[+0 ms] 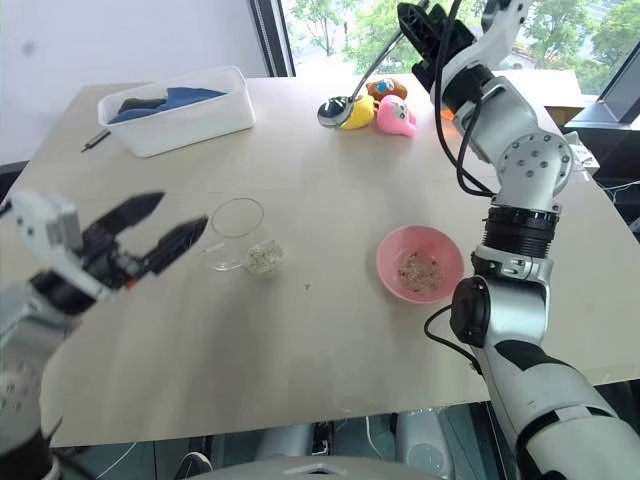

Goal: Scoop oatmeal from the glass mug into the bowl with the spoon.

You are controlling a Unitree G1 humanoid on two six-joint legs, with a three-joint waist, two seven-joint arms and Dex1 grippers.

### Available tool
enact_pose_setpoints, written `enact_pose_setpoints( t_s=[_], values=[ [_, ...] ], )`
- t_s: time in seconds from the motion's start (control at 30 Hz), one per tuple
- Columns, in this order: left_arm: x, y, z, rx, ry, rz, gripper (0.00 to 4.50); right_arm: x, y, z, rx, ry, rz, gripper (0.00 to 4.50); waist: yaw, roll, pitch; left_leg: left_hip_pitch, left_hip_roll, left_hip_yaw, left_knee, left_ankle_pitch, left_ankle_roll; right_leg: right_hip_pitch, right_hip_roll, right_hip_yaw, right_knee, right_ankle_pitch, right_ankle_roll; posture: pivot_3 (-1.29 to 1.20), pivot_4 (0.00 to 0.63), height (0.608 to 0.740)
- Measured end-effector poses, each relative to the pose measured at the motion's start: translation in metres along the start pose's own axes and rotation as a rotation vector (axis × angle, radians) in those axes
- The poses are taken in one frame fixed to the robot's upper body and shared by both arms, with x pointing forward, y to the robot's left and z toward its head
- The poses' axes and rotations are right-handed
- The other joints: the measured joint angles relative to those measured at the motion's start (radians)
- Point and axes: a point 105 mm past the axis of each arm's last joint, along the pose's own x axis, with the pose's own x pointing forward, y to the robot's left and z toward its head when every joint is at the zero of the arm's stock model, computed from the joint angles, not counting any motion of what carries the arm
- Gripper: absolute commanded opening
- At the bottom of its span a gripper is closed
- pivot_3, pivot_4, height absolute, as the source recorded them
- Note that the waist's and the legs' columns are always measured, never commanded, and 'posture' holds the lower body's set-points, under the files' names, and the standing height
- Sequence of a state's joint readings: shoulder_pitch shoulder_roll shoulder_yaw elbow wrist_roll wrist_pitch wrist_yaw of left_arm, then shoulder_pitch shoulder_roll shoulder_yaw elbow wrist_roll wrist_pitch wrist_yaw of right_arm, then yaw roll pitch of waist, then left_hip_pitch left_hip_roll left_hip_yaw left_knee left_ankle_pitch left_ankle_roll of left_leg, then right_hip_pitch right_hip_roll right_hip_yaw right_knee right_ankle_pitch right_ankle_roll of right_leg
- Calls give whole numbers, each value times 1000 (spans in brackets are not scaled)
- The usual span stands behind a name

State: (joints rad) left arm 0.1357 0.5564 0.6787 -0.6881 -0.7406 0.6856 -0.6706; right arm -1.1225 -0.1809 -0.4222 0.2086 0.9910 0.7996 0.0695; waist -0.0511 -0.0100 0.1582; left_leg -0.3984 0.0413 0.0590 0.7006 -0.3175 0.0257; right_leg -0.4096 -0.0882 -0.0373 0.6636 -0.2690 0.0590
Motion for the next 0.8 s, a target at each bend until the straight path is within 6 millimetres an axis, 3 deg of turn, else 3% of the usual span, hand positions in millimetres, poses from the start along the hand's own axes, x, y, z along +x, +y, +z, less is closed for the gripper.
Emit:
enact_pose_setpoints(
  t_s=[0.1, 0.2, 0.37, 0.53, 0.7, 0.8],
  values=[
    [-20, -6, -15, -23, 30, 32, 4404, -1, -5, -7, 16, 17, -11, 0, 12, 1, 0, 1, 1, 1, 0, 1, -1, 0, 1, 1, 1, 0, 0, 0, 150, 740],
    [-25, -6, -19, 4, 32, 53, 4404, 1, -4, -15, 28, 37, -6, 0, 19, 1, 0, 1, 0, 3, 0, 1, -2, 0, 1, 1, 2, 0, 0, 0, 150, 740],
    [-17, 2, -42, 92, 46, 127, 4404, 1, -2, -18, 32, 54, -1, 0, 17, 2, -1, 1, 0, 4, 0, 1, -1, 0, 1, 1, 1, 0, 0, 0, 150, 740],
    [1, -12, -65, 152, 26, 152, 4404, 1, -2, -18, 31, 55, -1, 0, 15, 2, -1, 0, 0, 4, -1, 1, -1, 0, 1, 1, 0, 0, 0, 0, 150, 740],
    [4, -15, -76, 221, 15, 210, 4404, 0, 1, -15, 27, 47, 3, 0, 14, 2, -1, 0, 0, 4, -1, 1, -1, -1, 1, 1, 0, 0, 0, 0, 150, 740],
    [6, -4, -78, 254, 6, 277, 4404, 0, 1, -16, 28, 53, 7, 0, 15, 2, -1, 0, 1, 3, -1, 1, -1, -1, 1, 1, 1, 0, 0, 0, 150, 740]
  ],
)
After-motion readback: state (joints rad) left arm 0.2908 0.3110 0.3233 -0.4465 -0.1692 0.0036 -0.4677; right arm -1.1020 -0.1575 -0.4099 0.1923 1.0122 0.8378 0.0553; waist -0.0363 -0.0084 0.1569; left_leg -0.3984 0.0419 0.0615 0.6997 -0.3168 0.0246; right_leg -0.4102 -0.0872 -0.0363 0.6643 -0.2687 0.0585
